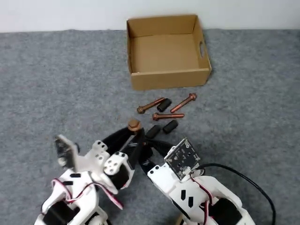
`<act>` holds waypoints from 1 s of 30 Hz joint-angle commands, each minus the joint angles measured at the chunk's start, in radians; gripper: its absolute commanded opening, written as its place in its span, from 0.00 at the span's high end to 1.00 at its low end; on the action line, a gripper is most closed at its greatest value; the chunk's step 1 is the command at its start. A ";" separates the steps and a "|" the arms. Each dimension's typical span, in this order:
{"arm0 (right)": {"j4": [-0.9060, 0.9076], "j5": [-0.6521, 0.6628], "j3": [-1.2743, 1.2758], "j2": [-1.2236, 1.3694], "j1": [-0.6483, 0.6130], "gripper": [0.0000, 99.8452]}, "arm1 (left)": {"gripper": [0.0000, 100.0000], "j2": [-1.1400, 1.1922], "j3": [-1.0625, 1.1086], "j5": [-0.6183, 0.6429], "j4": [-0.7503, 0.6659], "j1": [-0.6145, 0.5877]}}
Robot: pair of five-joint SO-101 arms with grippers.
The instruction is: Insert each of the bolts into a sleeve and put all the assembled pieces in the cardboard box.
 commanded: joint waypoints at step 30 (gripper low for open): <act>-0.012 -0.038 -0.077 0.005 0.114 0.99 | 1.00 0.078 -0.226 -0.158 0.298 -0.261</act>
